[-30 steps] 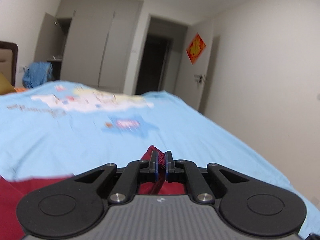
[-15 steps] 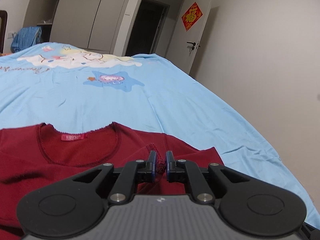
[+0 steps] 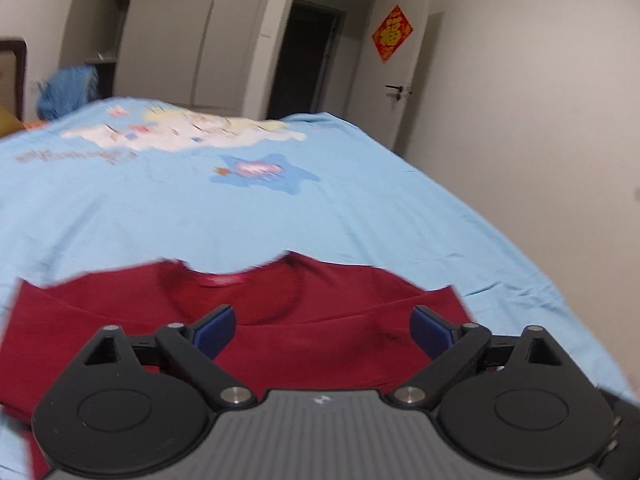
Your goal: Fold small clothes
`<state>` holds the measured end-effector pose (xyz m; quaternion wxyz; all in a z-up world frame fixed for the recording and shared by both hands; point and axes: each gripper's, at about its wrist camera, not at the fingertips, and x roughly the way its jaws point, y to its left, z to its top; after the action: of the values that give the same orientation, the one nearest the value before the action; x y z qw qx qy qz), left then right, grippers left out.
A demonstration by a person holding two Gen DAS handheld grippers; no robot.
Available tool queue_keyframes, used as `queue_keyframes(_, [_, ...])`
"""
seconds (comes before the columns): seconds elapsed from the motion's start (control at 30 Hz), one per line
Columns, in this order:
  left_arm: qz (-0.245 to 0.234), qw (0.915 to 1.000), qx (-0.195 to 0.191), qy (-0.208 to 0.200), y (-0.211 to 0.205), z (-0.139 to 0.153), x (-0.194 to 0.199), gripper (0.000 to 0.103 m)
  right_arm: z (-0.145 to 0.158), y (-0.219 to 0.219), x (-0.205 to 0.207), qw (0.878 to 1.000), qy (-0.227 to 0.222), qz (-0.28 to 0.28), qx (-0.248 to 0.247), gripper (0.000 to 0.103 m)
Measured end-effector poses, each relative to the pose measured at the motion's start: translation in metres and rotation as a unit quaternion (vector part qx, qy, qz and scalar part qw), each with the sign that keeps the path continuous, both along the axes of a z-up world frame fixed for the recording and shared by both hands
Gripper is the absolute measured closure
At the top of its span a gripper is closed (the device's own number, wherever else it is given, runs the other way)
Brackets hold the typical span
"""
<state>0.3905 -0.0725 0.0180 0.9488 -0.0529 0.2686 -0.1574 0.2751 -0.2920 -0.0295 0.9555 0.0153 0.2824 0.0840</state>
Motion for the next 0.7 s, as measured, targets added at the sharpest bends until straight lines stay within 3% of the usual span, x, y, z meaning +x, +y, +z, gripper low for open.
queue_keyframes(0.23, [0.086,0.9938,0.070,-0.006,0.089,0.006,-0.044,0.000,0.008,0.031,0.028,0.999,-0.006,0.032,0.021,0.002])
queue_keyframes(0.37, [0.141,0.9855,0.093,0.017,0.144,-0.007,-0.060,0.000,0.012,0.052,0.050,0.999,-0.006,0.046,0.023,0.014])
queue_keyframes(0.5, [0.190,0.9797,0.048,0.043,0.192,-0.015,-0.058,0.000,0.011,0.066,0.076,0.998,0.005,0.053,0.029,0.021])
queue_keyframes(0.7, [0.207,0.9765,-0.020,0.056,0.230,-0.028,-0.023,0.000,0.004,0.078,0.114,0.998,0.025,0.039,0.038,0.036])
